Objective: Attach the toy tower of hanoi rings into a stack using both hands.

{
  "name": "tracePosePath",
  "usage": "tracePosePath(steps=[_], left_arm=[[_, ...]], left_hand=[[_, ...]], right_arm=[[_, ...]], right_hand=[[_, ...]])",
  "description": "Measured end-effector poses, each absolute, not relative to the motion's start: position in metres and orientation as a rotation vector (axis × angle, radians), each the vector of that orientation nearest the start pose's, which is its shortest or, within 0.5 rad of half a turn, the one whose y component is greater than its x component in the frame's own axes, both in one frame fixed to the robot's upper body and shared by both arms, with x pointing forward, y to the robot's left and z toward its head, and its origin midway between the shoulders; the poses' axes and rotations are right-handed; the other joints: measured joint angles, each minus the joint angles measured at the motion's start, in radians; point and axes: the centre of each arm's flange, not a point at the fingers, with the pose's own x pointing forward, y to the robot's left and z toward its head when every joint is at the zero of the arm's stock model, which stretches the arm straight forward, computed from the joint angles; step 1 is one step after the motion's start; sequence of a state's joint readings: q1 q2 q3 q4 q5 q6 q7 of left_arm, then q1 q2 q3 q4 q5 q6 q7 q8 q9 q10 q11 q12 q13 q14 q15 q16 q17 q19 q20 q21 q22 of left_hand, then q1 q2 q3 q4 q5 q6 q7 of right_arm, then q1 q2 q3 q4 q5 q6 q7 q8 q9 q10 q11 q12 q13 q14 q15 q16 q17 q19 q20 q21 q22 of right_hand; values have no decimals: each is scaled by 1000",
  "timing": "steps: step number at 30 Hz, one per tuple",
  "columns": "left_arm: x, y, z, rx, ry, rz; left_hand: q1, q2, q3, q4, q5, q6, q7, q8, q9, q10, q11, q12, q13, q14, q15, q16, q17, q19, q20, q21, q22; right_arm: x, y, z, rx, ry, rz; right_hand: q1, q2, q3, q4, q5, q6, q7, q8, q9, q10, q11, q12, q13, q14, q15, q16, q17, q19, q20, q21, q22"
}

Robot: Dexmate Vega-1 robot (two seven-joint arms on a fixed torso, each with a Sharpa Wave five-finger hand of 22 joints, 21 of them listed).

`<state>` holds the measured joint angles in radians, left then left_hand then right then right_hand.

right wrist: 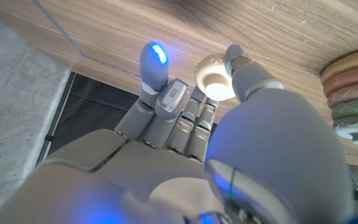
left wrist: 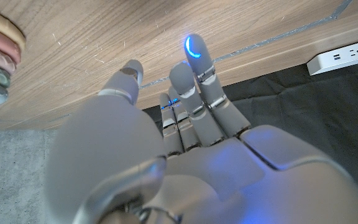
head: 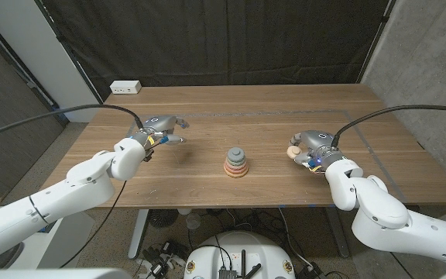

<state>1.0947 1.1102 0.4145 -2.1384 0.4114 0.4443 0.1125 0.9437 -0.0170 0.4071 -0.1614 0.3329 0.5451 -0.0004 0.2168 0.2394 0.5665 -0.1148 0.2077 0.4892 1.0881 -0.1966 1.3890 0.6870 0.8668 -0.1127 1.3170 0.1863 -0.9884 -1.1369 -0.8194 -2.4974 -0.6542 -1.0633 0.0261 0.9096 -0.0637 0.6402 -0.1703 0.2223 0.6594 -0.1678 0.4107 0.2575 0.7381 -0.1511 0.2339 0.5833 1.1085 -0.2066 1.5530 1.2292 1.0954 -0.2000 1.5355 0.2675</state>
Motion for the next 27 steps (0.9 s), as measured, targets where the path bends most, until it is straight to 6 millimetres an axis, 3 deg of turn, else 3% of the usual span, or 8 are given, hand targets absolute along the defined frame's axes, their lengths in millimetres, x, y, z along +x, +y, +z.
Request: tracePosePath(steps=[27], left_arm=[[516,286,-4,1424,-552,154]], left_hand=[[0,0,8,0,0,5,3,0,0,9,2,0,0,0,0,7,8,0,0,4,0]], right_arm=[[443,-178,-11,-1562,-495,-43]], right_hand=[[0,0,-3,-3,-1,12,15,-1,-5,16,-2,-15,0,19,-8,0,0,14,-7,0,2]])
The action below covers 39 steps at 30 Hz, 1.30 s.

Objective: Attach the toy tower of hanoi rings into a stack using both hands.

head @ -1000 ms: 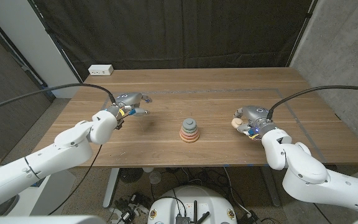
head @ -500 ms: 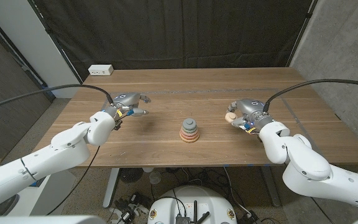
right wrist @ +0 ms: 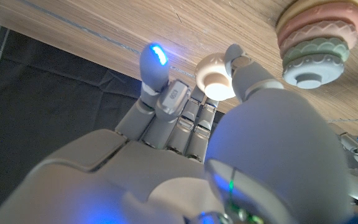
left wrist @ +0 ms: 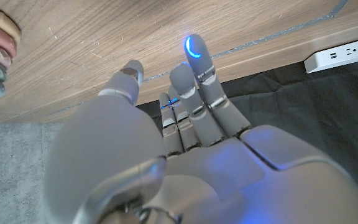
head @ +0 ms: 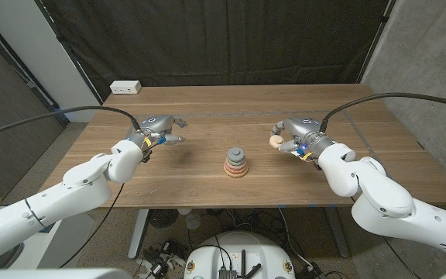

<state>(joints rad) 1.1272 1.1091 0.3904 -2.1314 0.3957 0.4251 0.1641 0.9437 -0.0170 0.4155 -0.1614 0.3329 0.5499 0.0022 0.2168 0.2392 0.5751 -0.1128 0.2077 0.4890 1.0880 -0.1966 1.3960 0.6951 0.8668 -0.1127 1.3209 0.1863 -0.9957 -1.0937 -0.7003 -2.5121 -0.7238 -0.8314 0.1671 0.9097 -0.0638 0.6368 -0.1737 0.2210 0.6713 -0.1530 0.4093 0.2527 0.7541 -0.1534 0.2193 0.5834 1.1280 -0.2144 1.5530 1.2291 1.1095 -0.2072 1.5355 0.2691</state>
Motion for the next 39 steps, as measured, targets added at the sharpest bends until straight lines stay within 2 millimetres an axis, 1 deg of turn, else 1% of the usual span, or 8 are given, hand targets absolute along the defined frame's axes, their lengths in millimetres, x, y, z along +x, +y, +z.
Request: tracePosePath(steps=[4,8,13,25,26,27,34,39], left_arm=[[515,285,-5,1416,-552,157],[515,286,-5,1410,-552,163],[514,285,-5,1404,-553,170],[514,286,-3,1399,-549,182],[514,286,-3,1398,-549,181],[514,286,-3,1398,-548,182],[514,285,-4,1399,-544,182],[514,285,-4,1399,-543,183]], left_hand=[[0,0,0,0,0,5,-5,0,0,0,0,0,0,0,0,0,0,0,0,0,0],[0,0,3,-3,0,5,-6,0,0,0,0,0,2,0,0,0,0,0,0,0,0],[0,0,4,-4,0,5,-6,0,0,0,0,0,5,0,0,0,2,0,0,0,0],[0,0,8,0,0,9,-2,0,0,0,0,0,2,0,0,0,0,0,0,0,0],[0,0,8,0,0,9,-2,0,0,0,0,0,2,0,0,0,0,0,0,0,0],[0,0,8,0,0,9,-2,0,0,4,-4,0,2,0,0,0,1,0,0,0,0],[0,0,8,0,0,9,-2,0,0,4,-4,0,5,0,0,0,2,0,0,0,0],[0,0,14,-6,0,9,-2,0,0,11,-3,0,5,0,0,0,1,0,0,0,0]], right_arm=[[442,-170,-6,-1581,-531,-10],[441,-163,0,-1592,-560,12],[441,-156,6,-1600,-584,34],[439,-143,19,-1611,-635,80],[438,-140,18,-1620,-643,104],[439,-137,20,-1619,-650,114],[442,-126,26,-1620,-677,160],[444,-117,30,-1619,-692,194]], right_hand=[[0,0,-1,-1,-1,2,2,1,-1,2,2,-3,0,0,0,0,0,2,2,0,0],[0,0,0,0,-1,4,7,6,-4,9,5,-4,0,6,-3,0,0,2,2,0,0],[0,0,0,0,4,7,11,7,-5,13,6,-8,0,7,-4,0,0,7,-4,-4,0],[0,0,0,0,6,7,18,7,-5,14,7,-9,0,16,-2,0,0,16,-5,-4,2],[0,0,0,0,6,7,18,7,-5,14,7,-10,0,16,-2,0,0,16,-5,-4,2],[0,0,0,0,6,7,18,7,-5,14,7,-10,0,16,-2,0,0,16,-5,-4,2],[3,-3,0,0,6,3,21,6,-4,14,7,-14,0,16,-2,0,0,20,-9,-4,3],[3,-3,0,0,5,3,22,6,-5,16,9,-15,0,16,-2,0,0,20,-9,-4,3]])
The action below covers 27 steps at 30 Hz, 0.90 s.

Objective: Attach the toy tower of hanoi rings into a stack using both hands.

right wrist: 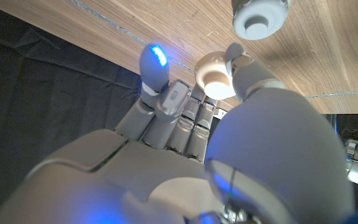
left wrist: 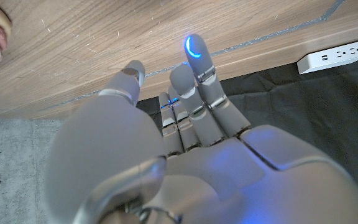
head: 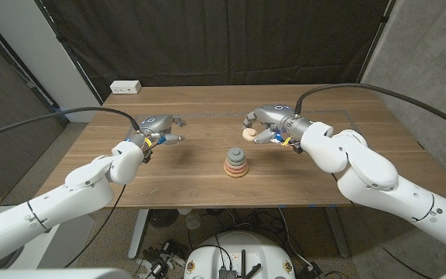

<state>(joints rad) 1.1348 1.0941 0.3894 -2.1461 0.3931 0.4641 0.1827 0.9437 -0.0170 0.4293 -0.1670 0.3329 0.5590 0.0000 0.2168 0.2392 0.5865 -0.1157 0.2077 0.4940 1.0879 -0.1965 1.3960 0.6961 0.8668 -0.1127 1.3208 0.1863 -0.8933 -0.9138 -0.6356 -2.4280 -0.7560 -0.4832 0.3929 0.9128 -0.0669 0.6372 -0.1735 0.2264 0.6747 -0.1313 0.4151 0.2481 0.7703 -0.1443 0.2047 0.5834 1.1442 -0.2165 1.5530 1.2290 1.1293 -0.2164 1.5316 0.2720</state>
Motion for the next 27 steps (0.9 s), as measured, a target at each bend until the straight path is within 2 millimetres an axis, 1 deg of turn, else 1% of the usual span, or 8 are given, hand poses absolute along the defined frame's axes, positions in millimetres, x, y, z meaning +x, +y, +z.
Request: tracePosePath(steps=[3,12,17,24,25,27], left_arm=[[514,285,-5,1399,-542,184],[515,286,-5,1400,-539,183],[516,287,-5,1400,-539,181],[518,288,-5,1401,-539,180],[518,289,-5,1401,-539,180],[519,289,-5,1401,-538,180]], left_hand=[[0,0,0,0,0,0,0,0,0,0,0,0,0,0,0,0,-1,0,0,0,0],[0,0,0,0,0,0,0,0,5,0,0,0,0,0,0,0,0,0,0,0,0],[0,0,3,3,0,0,0,0,5,0,0,0,0,2,2,0,1,0,0,0,0],[0,0,3,3,0,0,0,0,5,0,0,0,0,2,2,0,3,0,0,0,0],[0,0,3,3,0,4,-4,0,5,0,0,0,0,2,2,0,4,0,0,0,0],[0,0,3,3,0,7,-3,0,5,0,0,0,0,2,2,0,4,0,0,0,0]], right_arm=[[446,-112,31,-1622,-697,212],[450,-94,37,-1643,-695,276],[453,-83,38,-1666,-683,305],[458,-73,38,-1702,-655,329],[459,-72,38,-1706,-652,331],[460,-70,38,-1711,-647,336]], right_hand=[[0,0,0,0,0,5,5,-3,-5,2,2,-1,0,0,0,0,0,0,0,0,0],[4,-4,0,0,8,7,7,-5,-5,7,7,3,0,3,-3,0,0,0,0,-5,-2],[4,-4,0,0,8,7,7,-1,-4,7,7,4,0,3,-3,0,0,0,0,-4,-3],[3,-3,0,0,7,9,9,0,-4,7,7,4,0,3,-3,0,0,0,0,-8,-3],[3,-3,0,0,7,9,9,0,-4,7,7,4,0,3,-3,0,0,0,0,-8,-3],[3,-3,0,0,7,11,11,0,-4,11,11,4,0,3,-3,0,0,0,0,-8,-3]])
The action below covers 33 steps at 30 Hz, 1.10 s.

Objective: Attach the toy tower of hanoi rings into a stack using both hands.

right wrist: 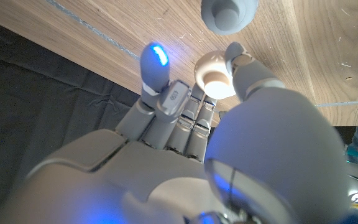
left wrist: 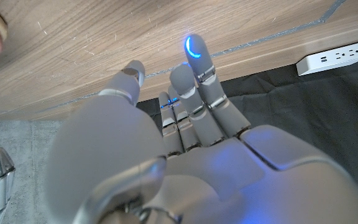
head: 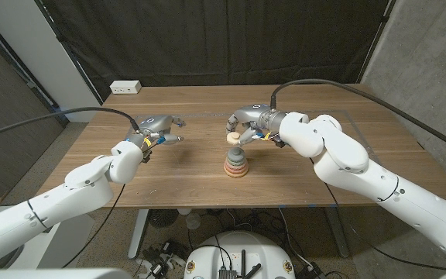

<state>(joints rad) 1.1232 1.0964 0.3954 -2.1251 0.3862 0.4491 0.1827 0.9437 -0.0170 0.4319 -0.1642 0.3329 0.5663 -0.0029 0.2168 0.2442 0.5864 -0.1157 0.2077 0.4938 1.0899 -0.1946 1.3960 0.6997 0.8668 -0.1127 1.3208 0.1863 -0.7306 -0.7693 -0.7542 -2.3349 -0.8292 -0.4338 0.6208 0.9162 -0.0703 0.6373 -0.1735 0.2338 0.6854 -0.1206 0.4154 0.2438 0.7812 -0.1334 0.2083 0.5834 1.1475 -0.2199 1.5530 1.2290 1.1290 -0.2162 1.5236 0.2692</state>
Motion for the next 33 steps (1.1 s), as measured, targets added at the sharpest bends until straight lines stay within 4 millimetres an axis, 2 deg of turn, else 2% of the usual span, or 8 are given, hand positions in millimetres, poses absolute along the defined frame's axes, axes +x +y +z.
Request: tracePosePath(steps=[16,33], left_arm=[[522,289,-5,1401,-545,169],[528,291,-7,1400,-538,156]], left_hand=[[0,0,7,-1,0,3,3,0,0,9,-2,0,5,0,0,0,7,0,0,0,0],[0,0,7,-1,0,3,3,0,0,8,-2,0,5,0,0,0,7,0,0,8,0]], right_arm=[[472,-56,30,-1744,-597,376],[483,-57,21,-1783,-526,392]], right_hand=[[0,0,0,0,11,-1,1,-2,0,3,3,-4,0,0,0,-4,0,0,0,0,0],[0,0,-2,2,14,1,-1,-1,0,3,3,-4,0,0,0,-4,0,0,0,-4,0]])
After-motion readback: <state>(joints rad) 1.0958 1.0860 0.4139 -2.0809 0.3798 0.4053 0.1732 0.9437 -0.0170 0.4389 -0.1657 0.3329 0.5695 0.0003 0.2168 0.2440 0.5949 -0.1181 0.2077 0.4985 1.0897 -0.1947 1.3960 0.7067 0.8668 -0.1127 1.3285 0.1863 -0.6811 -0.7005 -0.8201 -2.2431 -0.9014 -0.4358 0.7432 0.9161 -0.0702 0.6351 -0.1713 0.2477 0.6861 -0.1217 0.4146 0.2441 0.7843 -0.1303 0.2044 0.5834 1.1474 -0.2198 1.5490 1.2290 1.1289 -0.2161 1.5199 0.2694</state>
